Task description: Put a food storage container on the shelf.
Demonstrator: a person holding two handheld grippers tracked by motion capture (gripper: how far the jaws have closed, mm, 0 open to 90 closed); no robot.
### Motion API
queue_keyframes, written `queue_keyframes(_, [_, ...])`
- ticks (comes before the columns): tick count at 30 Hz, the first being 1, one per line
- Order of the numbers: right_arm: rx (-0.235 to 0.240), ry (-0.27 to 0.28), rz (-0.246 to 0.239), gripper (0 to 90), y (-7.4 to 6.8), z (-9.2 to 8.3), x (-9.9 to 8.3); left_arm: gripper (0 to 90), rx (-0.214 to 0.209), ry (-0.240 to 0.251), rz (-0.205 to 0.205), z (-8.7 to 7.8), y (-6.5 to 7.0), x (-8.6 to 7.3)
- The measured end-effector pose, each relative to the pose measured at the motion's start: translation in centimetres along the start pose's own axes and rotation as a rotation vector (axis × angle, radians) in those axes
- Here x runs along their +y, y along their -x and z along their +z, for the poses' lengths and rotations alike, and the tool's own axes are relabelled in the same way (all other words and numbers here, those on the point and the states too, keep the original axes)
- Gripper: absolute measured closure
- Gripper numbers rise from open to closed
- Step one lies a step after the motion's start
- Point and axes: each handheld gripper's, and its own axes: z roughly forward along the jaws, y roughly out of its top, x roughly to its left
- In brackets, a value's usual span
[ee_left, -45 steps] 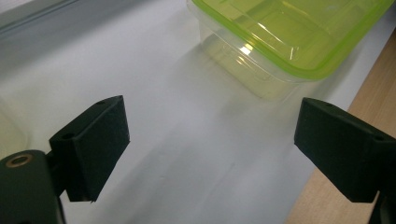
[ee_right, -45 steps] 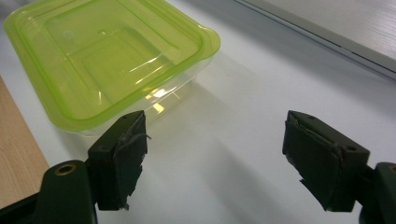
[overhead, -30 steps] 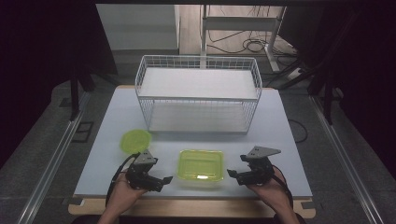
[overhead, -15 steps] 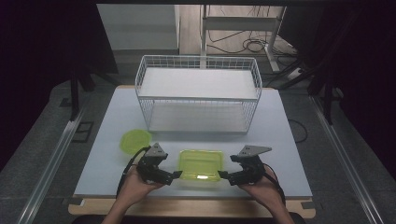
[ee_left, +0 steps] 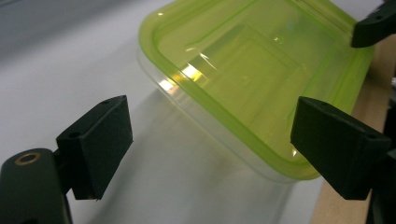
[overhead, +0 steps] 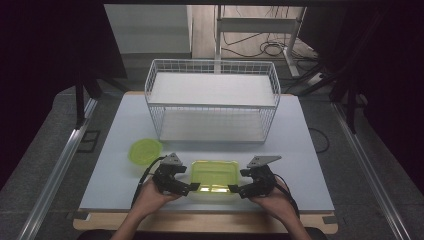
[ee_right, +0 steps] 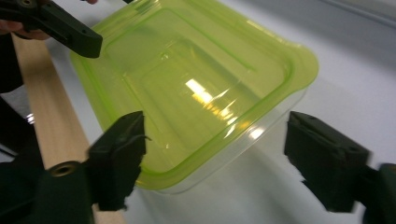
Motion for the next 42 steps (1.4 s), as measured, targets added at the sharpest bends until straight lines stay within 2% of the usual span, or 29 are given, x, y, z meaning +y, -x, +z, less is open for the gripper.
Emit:
queue_keyframes(1, [0.013,-0.012,0.0,28.9,0.0,0.2,0.0,16.1,-0.011,-0.003,0.008,0.0,0.1,0.0])
queue_keyframes(3, [0.01,-0.012,-0.006,30.1,-0.1,0.3,0.0,18.9,-0.027,-0.002,0.014,0.0,0.2,0.0])
queue_keyframes(4, [0.0,-0.015,-0.012,30.8,-0.3,0.3,0.0,23.2,-0.039,-0.003,0.018,-0.1,0.4,0.0])
queue_keyframes(5, [0.001,-0.008,-0.014,36.6,-0.3,0.2,0.2,29.8,-0.039,-0.008,0.027,-0.1,0.7,0.1])
queue_keyframes(6, [0.001,-0.008,-0.014,36.6,-0.3,0.2,0.2,30.3,-0.039,-0.008,0.027,-0.1,0.7,0.1])
queue_keyframes(8, [0.005,-0.014,-0.007,39.3,-0.4,-0.1,0.2,32.4,-0.026,-0.011,0.023,-0.3,1.0,0.2])
queue_keyframes(10, [0.011,-0.024,0.001,43.4,-0.3,-0.3,0.1,39.0,-0.034,-0.012,0.005,-0.6,1.0,0.1])
queue_keyframes(11, [0.011,-0.013,0.01,49.8,-0.3,-0.7,0.0,44.6,-0.042,-0.015,0.001,-0.7,1.0,0.0])
queue_keyframes(12, [0.011,-0.013,0.01,49.8,-0.3,-0.7,0.0,47.3,-0.042,-0.015,0.001,-0.7,1.0,0.0])
queue_keyframes(13, [0.0,-0.011,0.025,54.5,-0.3,-1.0,0.0,50.9,-0.044,-0.015,-0.006,-0.9,1.1,-0.1])
queue_keyframes(14, [0.0,-0.011,0.025,54.5,-0.3,-1.0,0.0,50.9,-0.044,-0.014,-0.007,-0.9,1.1,-0.2])
queue_keyframes(15, [-0.016,-0.007,0.028,58.7,-0.3,-1.2,0.0,58.9,-0.042,-0.004,-0.018,-1.2,1.2,-0.2])
queue_keyframes(17, [-0.016,-0.004,0.042,61.9,-0.3,-1.4,0.0,63.2,-0.045,0.003,-0.025,-1.4,1.2,-0.2])
queue_keyframes(20, [-0.011,0.005,0.057,64.6,-0.3,-1.7,0.0,65.2,-0.044,0.002,-0.031,-1.3,1.2,-0.2])
queue_keyframes(21, [-0.002,0.013,0.075,66.5,-0.2,-1.9,0.0,66.1,-0.043,0.002,-0.036,-1.3,1.2,-0.3])
queue_keyframes(22, [0.001,0.015,0.083,67.6,-0.1,-1.9,0.0,67.2,-0.036,0.007,-0.051,-1.3,1.3,-0.3])
queue_keyframes(25, [0.035,0.034,0.122,71.4,0.4,-2.2,-0.2,71.4,-0.017,0.011,-0.066,-1.3,1.3,-0.3])
queue_keyframes(26, [0.044,0.037,0.13,72.6,0.4,-2.3,-0.2,72.7,-0.023,0.012,-0.073,-1.2,1.2,-0.3])
queue_keyframes(31, [0.017,0.036,0.131,74.3,0.3,-2.4,-0.1,75.4,-0.02,0.018,-0.088,-1.2,1.3,-0.4])
queue_keyframes(33, [-0.015,0.031,0.136,76.3,0.2,-2.3,-0.1,77.5,-0.032,0.017,-0.115,-1.1,1.2,-0.4])
queue_keyframes(36, [-0.026,0.045,0.143,77.9,0.1,-2.4,0.0,78.6,-0.039,0.021,-0.12,-1.1,1.1,-0.4])
queue_keyframes(39, [-0.043,0.079,0.138,80.0,-0.1,-2.9,0.3,80.8,-0.024,0.044,-0.116,-1.4,1.3,-0.3])
queue_keyframes(40, [-0.05,0.086,0.13,80.1,-0.2,-3.0,0.4,80.8,-0.001,0.051,-0.098,-1.7,1.6,-0.1])
queue_keyframes(42, [-0.063,0.095,0.118,80.2,-0.5,-3.0,0.5,80.8,0.015,0.061,-0.092,-1.9,1.7,0.0])
